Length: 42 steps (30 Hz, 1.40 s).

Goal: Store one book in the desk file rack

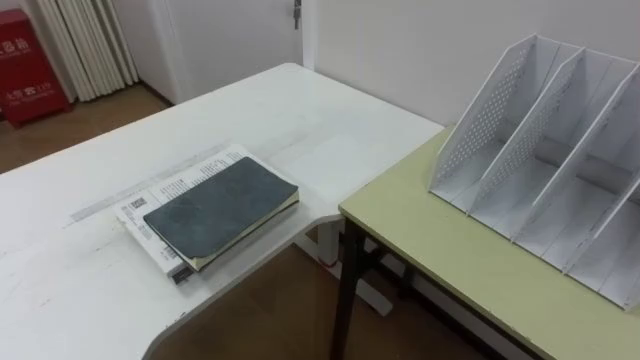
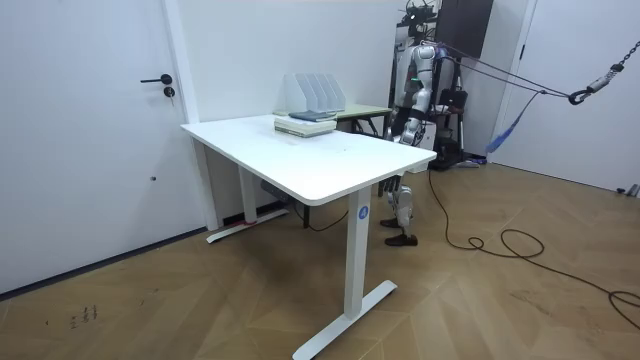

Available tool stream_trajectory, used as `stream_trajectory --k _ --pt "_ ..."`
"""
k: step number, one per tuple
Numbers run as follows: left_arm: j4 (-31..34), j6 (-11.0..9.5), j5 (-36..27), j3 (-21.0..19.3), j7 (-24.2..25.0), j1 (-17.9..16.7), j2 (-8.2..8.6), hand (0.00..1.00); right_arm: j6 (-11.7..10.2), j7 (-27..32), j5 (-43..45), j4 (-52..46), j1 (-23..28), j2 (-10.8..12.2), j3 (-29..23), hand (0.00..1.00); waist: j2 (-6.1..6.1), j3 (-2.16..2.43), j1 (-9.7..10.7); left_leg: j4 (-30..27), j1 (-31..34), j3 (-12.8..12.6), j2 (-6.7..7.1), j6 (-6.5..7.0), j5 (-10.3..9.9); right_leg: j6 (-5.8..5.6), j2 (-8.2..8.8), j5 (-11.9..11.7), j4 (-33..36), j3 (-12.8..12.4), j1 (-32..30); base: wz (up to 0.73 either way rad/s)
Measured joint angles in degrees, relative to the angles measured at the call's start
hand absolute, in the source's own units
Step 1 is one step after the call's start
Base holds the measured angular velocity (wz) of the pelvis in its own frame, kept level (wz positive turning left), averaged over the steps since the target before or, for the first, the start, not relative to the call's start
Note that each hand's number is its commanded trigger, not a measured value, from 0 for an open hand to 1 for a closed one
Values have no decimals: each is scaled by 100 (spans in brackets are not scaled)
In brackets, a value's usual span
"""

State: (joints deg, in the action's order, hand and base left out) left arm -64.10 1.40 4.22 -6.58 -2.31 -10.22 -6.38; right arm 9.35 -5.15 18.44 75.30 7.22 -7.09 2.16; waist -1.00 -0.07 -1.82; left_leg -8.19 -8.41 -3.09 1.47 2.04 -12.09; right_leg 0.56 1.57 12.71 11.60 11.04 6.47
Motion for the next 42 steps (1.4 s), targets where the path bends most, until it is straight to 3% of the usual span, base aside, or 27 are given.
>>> stream_trajectory --k 12,21,25,30,37,39,42 --pt "8 110 48 75 -140 -55 -3 0 -7 15 -57 5 -48 -2 54 0 0 0 15 -13 -21 16 1 0 0 0 3 0 -2 13 37 0" --pt "228 60 425 237 -197 -6 24 0 -219 76 -8 -58 -48 -26 51 0 52 -5 32 -18 -8 7 -1 0 0 1 2 -1 4 -1 12 0" --pt "470 51 1056 309 -255 104 36 0 -365 276 16 -133 -45 -41 62 0 57 -5 71 -42 70 2 -12 -1 0 7 -2 -4 21 -14 -62 0" --pt "878 -272 1865 842 -394 204 23 0 -689 434 149 -153 -72 -116 113 0 44 -17 300 -54 72 -7 9 0 2 3 11 -5 23 -17 -33 0" --pt "1851 -350 2965 1365 -434 252 5 0 -805 592 224 -194 -132 -115 112 0 -1 -48 449 -51 73 -98 3 0 2 -4 -4 3 17 -131 -116 -6" --pt "2436 -349 3475 1654 -438 257 -19 0 -805 576 232 -229 -146 -131 130 0 0 -53 452 -45 77 -154 -4 0 3 -4 -14 -9 18 -191 -148 -13" --pt "2797 -387 4177 1973 -439 326 -7 0 -808 573 303 -260 -172 -143 130 0 7 -50 486 -48 81 -153 6 0 3 -12 -15 -16 13 -238 -131 -9"
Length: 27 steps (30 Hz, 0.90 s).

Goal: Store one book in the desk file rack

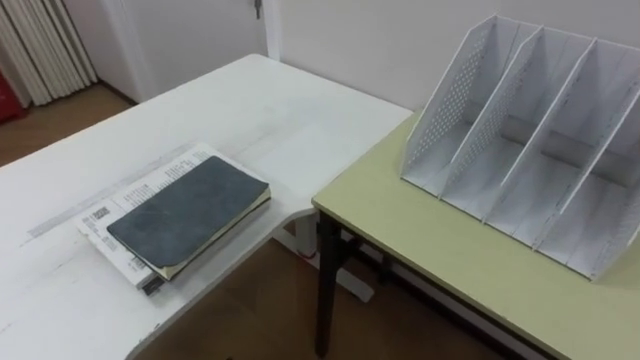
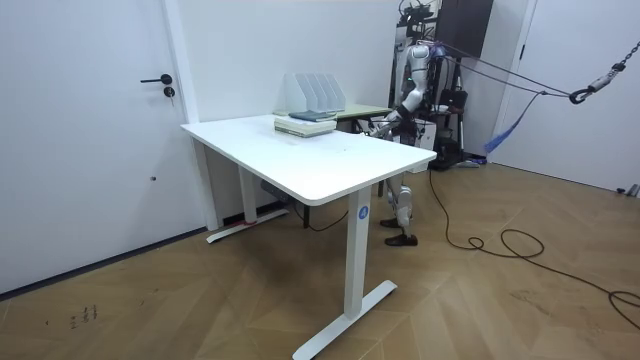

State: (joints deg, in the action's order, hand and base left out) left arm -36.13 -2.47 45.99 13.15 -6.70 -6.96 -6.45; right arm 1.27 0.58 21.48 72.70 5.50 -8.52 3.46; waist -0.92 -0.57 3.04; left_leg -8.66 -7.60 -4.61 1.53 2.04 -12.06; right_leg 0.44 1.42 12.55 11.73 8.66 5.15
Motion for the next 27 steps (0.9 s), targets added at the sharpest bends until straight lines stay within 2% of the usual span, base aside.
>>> stream_trajectory --k 3,5,6,7,9,13,16,20,24,27 --pt "266 5 343 456 -3 8 -99 0 2 5 -21 -1 -50 -5 47 0 6 1 109 0 -4 11 6 0 0 -6 4 -4 -8 26 71 4" --pt "417 12 491 612 -3 12 -111 0 4 21 -40 3 -87 -11 103 0 11 2 141 -9 -12 8 8 0 0 -6 10 -4 -12 28 62 2" --pt "486 12 567 640 -3 16 -115 0 4 29 -40 6 -100 -11 114 0 9 1 149 -10 -13 8 8 0 0 -7 10 -5 -14 33 42 0" --pt "712 22 657 692 -3 21 -138 0 4 58 -35 2 -117 -12 162 0 18 8 168 -13 -7 -2 7 0 0 -6 11 -5 -7 35 5 0" --pt "1309 17 921 765 -34 43 -220 0 2 60 -34 12 -172 -15 205 0 23 -9 174 -10 5 -3 -2 0 0 0 6 -11 -14 42 -6 0" --pt "1878 -14 1106 891 -222 169 -262 0 -4 69 -114 119 -233 -36 266 0 25 -19 190 -10 -15 3 -9 0 1 -5 0 -64 -129 97 87 4" --pt "2134 -33 1134 915 -347 241 -311 0 -1 68 -111 120 -246 -44 338 0 59 -4 201 -8 1 10 -31 0 0 -2 -17 -101 -200 94 100 -1" --pt "2672 -20 1427 900 -457 260 -442 0 6 65 -103 122 -248 -45 349 0 72 -9 223 -9 14 13 -71 0 0 12 -42 -119 -216 77 88 0" --pt "2733 -23 1490 839 -758 495 -456 0 8 69 -115 164 -276 -62 365 0 118 -12 226 -9 10 7 -80 -1 1 20 -49 -123 -212 83 99 0" --pt "2738 -30 1491 627 -1036 545 -495 0 8 60 -110 165 -268 -71 363 0 146 -7 275 -8 -9 -1 -81 -1 1 30 -58 -129 -222 88 129 0"
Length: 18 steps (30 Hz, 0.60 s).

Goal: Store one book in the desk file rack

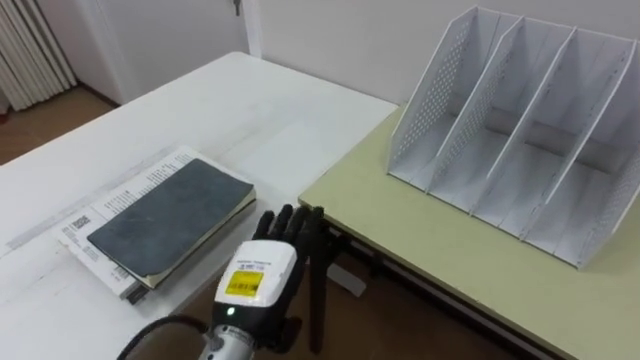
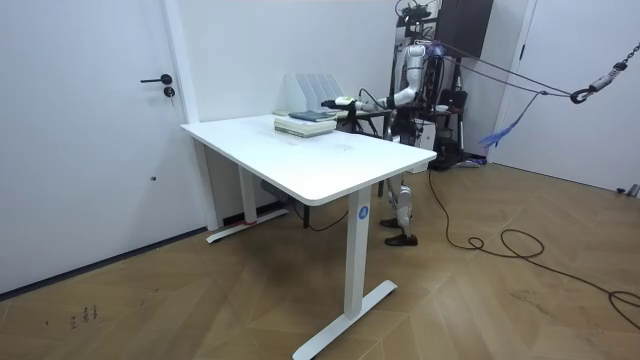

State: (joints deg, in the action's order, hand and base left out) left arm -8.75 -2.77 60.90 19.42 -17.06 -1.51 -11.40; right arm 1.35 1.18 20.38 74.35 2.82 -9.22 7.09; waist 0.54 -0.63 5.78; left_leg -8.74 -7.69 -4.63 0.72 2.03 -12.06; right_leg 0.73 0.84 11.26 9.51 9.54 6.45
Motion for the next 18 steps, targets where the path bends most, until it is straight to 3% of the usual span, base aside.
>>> stream_trajectory --k 4,9,18 --pt "129 4 -1 -147 -109 2 -189 0 2 -16 -8 2 18 -18 -4 0 48 -1 22 1 25 0 0 0 0 5 -9 -3 -23 -9 -37 0" --pt "450 72 -5 -452 -492 3 -328 0 129 -113 -11 137 65 -5 8 0 147 62 18 -6 87 16 -2 -1 0 -9 -5 -44 -81 3 -43 1" --pt "416 169 -73 -958 -649 2 -327 0 206 -132 -109 140 165 6 9 0 134 50 -14 -7 -2 12 -7 0 0 -2 -6 -52 -70 -16 58 -1"
